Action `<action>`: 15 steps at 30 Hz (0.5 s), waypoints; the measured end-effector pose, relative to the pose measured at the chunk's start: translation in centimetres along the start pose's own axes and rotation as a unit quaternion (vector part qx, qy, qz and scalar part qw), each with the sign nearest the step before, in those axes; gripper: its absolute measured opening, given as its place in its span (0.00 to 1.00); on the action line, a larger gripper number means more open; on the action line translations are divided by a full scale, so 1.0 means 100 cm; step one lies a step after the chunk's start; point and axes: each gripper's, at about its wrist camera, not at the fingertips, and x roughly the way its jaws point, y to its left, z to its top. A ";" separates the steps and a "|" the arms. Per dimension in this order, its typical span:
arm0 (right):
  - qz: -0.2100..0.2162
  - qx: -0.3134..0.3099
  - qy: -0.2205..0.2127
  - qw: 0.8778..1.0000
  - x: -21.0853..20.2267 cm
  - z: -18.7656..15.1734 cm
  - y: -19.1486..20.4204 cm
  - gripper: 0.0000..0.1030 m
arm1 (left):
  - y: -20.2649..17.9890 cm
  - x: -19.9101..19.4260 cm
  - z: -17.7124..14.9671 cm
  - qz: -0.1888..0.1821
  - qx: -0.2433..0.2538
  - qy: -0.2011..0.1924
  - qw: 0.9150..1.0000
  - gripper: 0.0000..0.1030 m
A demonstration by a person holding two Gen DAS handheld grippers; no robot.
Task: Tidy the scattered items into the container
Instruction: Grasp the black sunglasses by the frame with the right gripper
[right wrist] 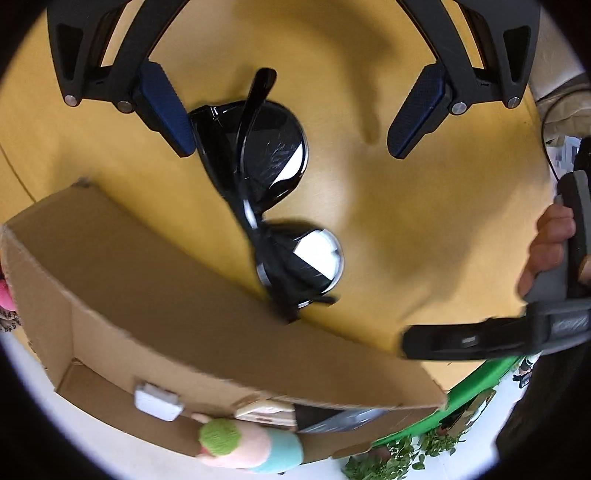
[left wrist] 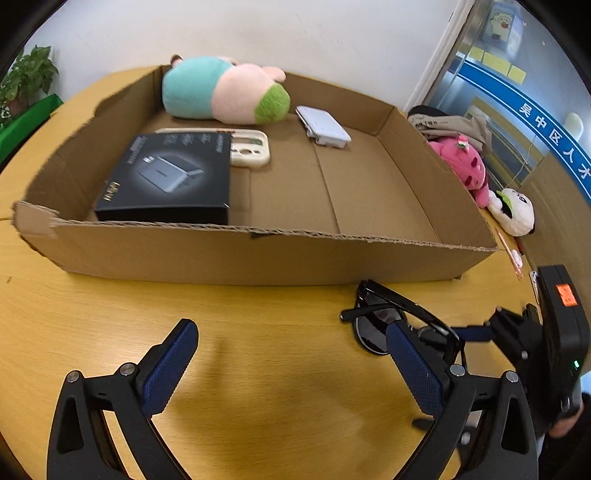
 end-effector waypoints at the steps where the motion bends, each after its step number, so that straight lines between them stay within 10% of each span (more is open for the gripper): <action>1: 0.001 0.007 -0.001 1.000 -0.001 0.000 0.001 0.98 | -0.001 0.003 0.000 -0.006 -0.002 0.007 1.000 1.00; 9: -0.036 0.022 0.002 0.999 0.000 0.004 0.006 0.91 | -0.005 0.030 -0.001 -0.076 -0.059 0.061 0.994 0.99; 15: -0.070 0.032 -0.013 0.997 -0.008 0.002 0.020 0.52 | -0.020 0.039 0.003 -0.082 -0.083 0.072 0.991 0.99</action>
